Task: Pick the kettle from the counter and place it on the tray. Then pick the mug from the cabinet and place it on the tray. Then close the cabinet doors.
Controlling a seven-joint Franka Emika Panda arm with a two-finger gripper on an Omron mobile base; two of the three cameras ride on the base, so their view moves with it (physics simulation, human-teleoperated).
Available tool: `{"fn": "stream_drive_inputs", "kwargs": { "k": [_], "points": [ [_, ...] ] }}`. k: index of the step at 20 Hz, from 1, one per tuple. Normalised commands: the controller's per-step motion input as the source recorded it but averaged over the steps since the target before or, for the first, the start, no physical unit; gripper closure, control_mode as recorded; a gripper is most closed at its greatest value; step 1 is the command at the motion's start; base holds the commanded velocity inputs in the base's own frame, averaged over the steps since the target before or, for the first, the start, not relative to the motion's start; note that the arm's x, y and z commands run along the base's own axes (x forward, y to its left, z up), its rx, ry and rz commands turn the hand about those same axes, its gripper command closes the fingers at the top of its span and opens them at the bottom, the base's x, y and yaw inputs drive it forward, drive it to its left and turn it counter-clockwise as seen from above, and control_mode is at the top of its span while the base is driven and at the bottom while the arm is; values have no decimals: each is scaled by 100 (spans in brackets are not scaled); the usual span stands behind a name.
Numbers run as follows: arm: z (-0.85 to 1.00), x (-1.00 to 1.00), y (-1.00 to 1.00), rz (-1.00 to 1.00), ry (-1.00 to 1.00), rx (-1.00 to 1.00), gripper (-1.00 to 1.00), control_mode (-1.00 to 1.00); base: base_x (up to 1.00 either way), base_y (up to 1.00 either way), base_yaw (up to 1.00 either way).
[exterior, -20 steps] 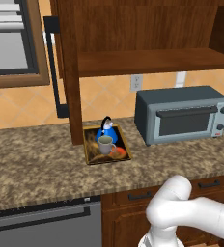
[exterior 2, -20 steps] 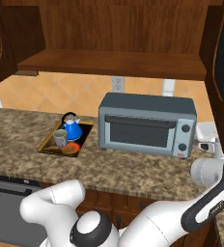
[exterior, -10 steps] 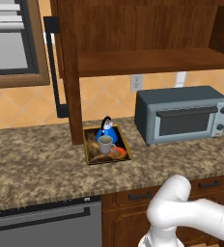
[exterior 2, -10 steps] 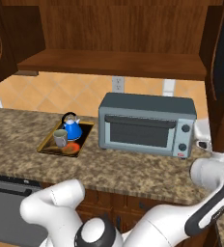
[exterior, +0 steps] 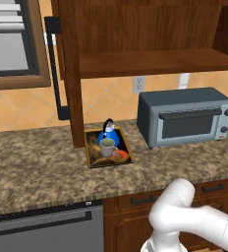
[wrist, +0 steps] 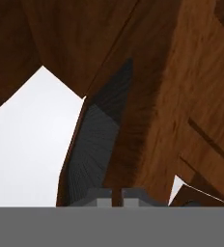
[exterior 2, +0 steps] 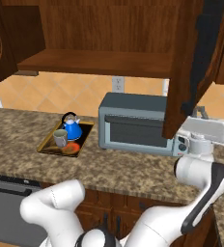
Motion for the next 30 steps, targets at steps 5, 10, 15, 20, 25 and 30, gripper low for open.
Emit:
{"fn": "stream_drive_inputs", "kwargs": {
  "k": [5, 10, 15, 20, 25, 30],
  "points": [
    [33, -2, 80, 0, 2, -12, 100, -100, 0, 0, 0],
    [63, 2, 37, 0, 5, -3, 100, -100, 0, 0, 0],
    [71, 19, 8, 0, 5, 0, 100, -100, 0, 0, 0],
    [88, 7, -18, -2, 14, 0, 100, -100, 0, 0, 0],
    [54, 0, -53, -16, 43, -16, 100, -100, 0, 0, 0],
    [48, 0, -42, -27, 51, -18, 100, -100, 0, 0, 0]
  ]
}}
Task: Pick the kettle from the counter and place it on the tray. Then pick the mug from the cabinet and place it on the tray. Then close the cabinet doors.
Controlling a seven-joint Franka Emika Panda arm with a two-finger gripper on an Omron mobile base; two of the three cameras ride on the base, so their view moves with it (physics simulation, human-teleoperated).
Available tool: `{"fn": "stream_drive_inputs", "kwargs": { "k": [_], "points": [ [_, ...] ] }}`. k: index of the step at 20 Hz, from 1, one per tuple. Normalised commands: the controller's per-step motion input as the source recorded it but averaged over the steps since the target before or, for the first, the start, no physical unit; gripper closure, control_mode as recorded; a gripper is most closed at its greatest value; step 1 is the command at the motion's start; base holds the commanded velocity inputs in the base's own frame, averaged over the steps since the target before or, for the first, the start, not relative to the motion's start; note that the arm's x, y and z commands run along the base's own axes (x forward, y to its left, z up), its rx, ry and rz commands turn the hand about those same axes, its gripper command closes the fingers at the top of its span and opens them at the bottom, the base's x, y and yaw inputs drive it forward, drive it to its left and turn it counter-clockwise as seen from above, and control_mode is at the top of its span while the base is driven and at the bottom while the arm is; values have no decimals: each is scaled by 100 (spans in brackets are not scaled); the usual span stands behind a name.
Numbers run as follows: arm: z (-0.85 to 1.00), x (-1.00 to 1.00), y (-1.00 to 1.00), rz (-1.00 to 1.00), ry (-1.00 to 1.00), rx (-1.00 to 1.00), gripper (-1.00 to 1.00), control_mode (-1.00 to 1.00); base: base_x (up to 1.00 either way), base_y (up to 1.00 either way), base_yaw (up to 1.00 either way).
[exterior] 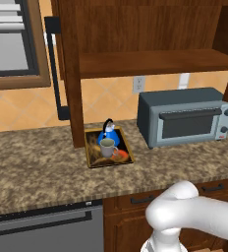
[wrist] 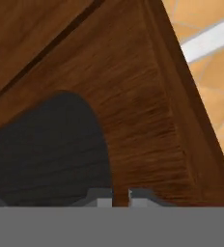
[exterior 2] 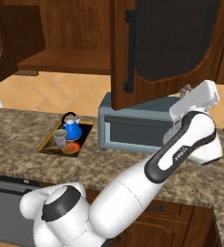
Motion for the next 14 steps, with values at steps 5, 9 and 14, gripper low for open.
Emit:
{"fn": "stream_drive_inputs", "kwargs": {
  "k": [5, 9, 14],
  "points": [
    [39, 35, 6, -13, 30, -19, 100, -100, 0, 0, 0],
    [-3, 85, 62, 0, 21, -16, 100, -100, 0, 0, 0],
    [-2, 82, 65, 0, 17, -12, 100, -100, 0, 0, 0]
  ]
}}
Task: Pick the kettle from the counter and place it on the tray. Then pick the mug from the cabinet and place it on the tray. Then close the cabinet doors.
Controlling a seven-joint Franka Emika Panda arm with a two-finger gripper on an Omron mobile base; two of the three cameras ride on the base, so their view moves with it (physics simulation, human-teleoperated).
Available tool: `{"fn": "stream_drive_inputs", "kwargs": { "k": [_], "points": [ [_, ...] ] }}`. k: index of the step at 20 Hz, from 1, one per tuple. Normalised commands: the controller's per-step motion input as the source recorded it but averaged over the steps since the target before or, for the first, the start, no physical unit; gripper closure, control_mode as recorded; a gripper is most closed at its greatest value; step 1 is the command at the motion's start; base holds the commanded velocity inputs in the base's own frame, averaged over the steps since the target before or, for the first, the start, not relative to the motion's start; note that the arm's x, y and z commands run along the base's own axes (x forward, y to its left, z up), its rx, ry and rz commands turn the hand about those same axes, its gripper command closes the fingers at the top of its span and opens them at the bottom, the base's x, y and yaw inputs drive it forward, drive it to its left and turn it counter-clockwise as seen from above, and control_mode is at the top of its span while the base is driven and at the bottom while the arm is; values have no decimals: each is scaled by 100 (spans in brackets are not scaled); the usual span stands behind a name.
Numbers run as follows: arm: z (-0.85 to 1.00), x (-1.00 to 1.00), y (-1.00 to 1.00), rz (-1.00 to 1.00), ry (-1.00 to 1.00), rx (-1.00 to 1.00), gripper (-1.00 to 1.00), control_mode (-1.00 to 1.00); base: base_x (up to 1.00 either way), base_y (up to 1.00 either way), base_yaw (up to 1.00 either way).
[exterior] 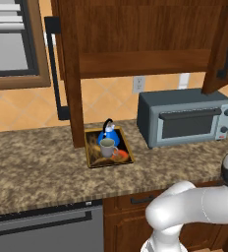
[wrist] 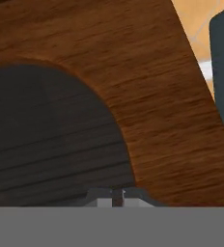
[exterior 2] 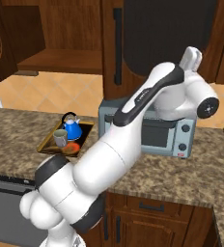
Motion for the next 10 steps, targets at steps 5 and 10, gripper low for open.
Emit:
{"fn": "stream_drive_inputs", "kwargs": {
  "k": [5, 10],
  "points": [
    [0, 63, 78, -3, 8, -13, 100, -100, 0, 0, 0],
    [-8, 70, 100, -8, 0, -11, 100, -100, 0, 0, 0]
  ]
}}
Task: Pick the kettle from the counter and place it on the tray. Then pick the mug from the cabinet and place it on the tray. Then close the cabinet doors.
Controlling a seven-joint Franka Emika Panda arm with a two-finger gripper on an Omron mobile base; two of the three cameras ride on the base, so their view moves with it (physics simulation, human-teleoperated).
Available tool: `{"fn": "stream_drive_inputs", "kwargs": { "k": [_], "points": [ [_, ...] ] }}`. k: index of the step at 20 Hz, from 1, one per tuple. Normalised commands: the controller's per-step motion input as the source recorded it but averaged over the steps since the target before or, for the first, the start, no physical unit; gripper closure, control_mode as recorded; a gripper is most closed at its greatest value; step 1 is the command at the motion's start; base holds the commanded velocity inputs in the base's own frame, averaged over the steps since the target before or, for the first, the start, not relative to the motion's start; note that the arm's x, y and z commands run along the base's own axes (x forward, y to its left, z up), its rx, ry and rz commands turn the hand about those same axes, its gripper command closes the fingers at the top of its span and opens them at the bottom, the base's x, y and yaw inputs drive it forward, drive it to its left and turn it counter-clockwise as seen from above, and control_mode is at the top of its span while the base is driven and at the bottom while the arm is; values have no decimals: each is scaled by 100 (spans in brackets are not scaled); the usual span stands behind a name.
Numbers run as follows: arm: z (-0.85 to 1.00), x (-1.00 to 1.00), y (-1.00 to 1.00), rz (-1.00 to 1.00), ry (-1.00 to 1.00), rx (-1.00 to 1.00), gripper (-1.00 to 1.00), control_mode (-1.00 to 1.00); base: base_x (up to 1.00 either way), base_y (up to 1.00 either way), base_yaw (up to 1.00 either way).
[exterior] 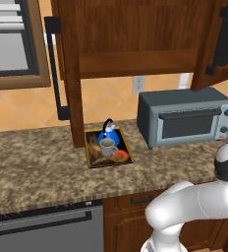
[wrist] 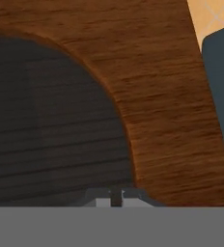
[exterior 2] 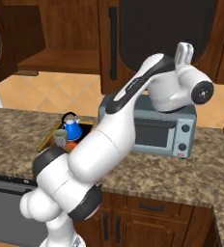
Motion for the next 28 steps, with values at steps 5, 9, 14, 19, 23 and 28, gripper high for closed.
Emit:
{"fn": "stream_drive_inputs", "kwargs": {
  "k": [5, 9, 14, 19, 23, 28],
  "points": [
    [-2, 68, 100, -9, -6, -4, 100, -100, 0, 0, 0],
    [0, 73, 100, -11, -1, -4, 100, -100, 0, 0, 0],
    [-8, 85, 100, -10, 0, -11, 100, -100, 0, 0, 0],
    [-4, 94, 100, -12, 6, -10, 100, -100, 0, 0, 0],
    [0, 92, 89, -16, 1, -8, 100, -100, 0, 0, 0],
    [2, 68, 57, -15, 0, -1, 100, -100, 0, 0, 0]
  ]
}}
